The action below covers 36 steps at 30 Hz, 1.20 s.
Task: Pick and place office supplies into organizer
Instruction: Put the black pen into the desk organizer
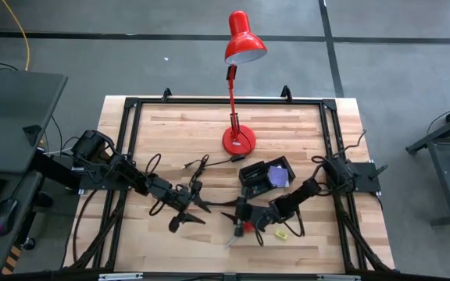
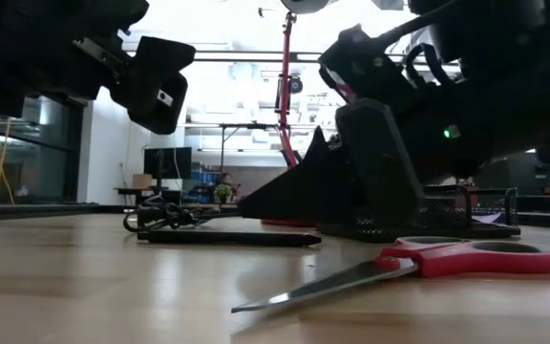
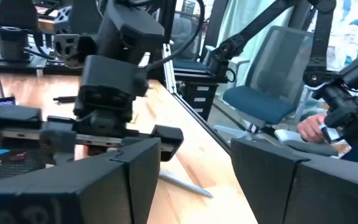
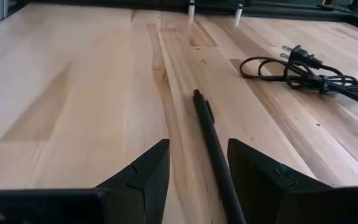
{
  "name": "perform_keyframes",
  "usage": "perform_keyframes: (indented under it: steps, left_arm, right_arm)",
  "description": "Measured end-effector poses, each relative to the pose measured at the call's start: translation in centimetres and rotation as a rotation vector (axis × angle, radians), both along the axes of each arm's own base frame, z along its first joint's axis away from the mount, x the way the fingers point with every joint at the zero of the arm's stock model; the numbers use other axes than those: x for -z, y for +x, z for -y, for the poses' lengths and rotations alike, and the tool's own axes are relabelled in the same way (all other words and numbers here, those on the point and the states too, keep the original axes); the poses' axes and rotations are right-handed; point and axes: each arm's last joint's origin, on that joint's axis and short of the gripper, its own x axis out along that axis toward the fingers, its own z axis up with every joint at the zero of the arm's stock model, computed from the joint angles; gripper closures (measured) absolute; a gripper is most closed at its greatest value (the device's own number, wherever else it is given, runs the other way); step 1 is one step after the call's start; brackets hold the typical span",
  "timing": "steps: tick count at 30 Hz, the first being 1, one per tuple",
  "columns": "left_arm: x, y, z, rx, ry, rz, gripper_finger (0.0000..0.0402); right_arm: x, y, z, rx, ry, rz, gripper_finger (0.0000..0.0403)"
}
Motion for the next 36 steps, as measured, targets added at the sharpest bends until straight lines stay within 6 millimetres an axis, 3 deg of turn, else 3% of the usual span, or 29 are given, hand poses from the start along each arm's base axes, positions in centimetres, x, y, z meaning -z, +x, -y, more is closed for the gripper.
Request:
perform_keyframes:
  steps: [8, 15, 20, 36]
  left_arm:
    - [0.0, 0.0, 0.0, 0.018, -0.004, -0.002, 0.0218]
    - [0.0, 0.0, 0.1, 0.038, -0.019, -0.009, 0.0218]
    - [0.0, 0.0, 0.1, 0.041, -0.02, -0.009, 0.0218]
    - [0.0, -0.1, 0.2, 0.053, -0.021, -0.011, 0.0218]
  right_arm:
    - [-0.5, 0.9, 0.3, 0.021, 0.081, 0.02, 0.0249]
    - [-0.9, 1.1, 0.4, 0.038, 0.079, -0.144, 0.0249]
    - [-1.5, 1.6, 0.6, 0.053, 0.051, -0.133, 0.0249]
    - [-0.7, 1.7, 2.5, 0.077, 0.054, -0.255, 0.0251]
